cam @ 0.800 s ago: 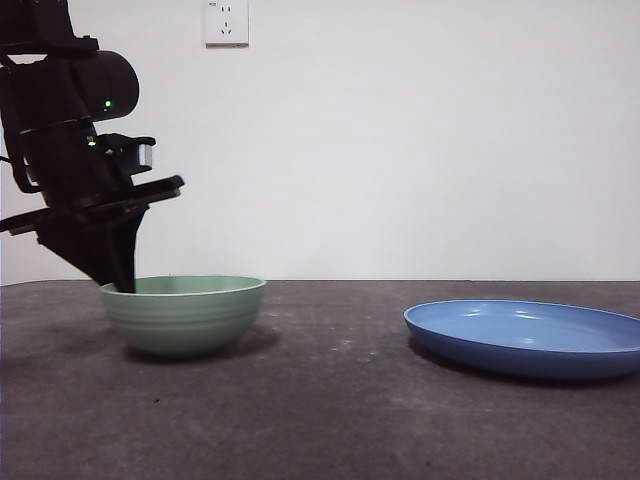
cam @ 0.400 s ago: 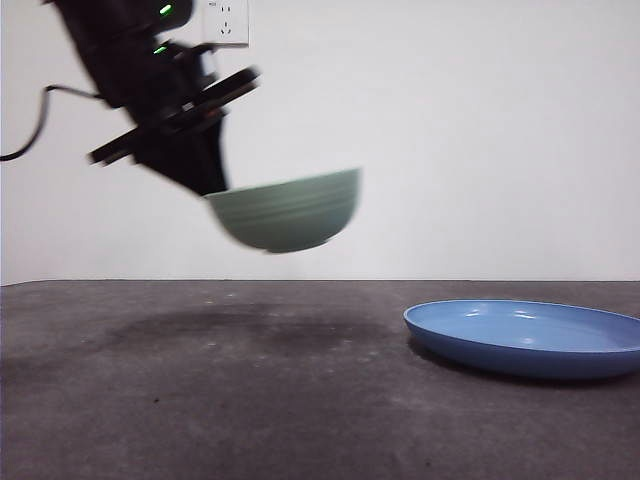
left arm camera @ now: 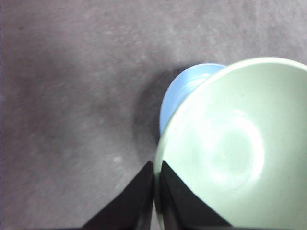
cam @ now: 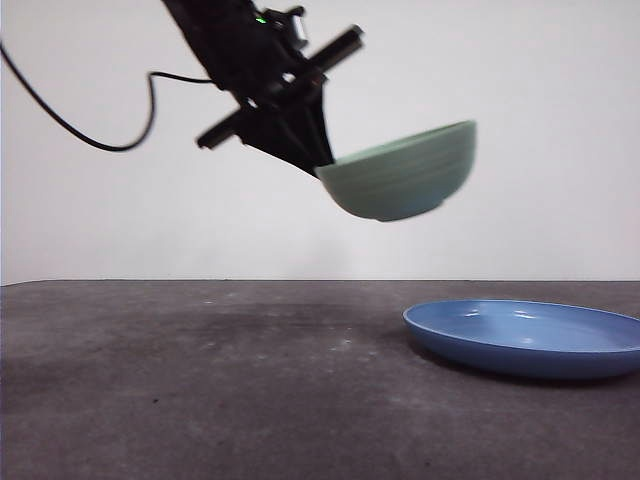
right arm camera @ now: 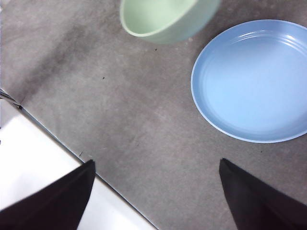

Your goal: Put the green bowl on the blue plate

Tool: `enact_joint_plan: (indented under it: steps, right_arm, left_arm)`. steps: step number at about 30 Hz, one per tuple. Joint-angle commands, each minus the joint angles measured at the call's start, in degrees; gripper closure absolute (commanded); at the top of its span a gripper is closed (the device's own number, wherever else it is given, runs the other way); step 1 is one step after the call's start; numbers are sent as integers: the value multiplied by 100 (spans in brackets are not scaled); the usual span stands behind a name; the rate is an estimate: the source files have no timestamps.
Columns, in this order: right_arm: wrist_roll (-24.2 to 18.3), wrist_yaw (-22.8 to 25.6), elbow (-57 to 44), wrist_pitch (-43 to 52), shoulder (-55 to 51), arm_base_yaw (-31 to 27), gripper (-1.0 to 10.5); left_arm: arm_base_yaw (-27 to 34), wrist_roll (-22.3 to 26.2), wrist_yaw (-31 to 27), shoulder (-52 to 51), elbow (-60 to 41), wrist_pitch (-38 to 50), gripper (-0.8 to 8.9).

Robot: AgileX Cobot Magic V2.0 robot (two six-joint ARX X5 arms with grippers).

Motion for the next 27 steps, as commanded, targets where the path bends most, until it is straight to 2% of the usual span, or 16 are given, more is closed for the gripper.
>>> enact_joint_plan:
  steps: [1, 17, 23, 27]
  right_arm:
    - [79, -4, 122, 57, 33, 26, 529]
    - [142, -4, 122, 48, 28, 24, 529]
    - [168, 15, 122, 50, 28, 26, 529]
    - [168, 37, 122, 57, 28, 24, 529]
  left_arm:
    - [-221, -96, 7, 516, 457, -35, 797]
    - [-796, -48, -221, 2621, 2492, -608, 798]
    - [-857, -22, -343, 2844, 2592, -675, 798]
    - [-872, 188, -396, 2861, 2592, -774, 798]
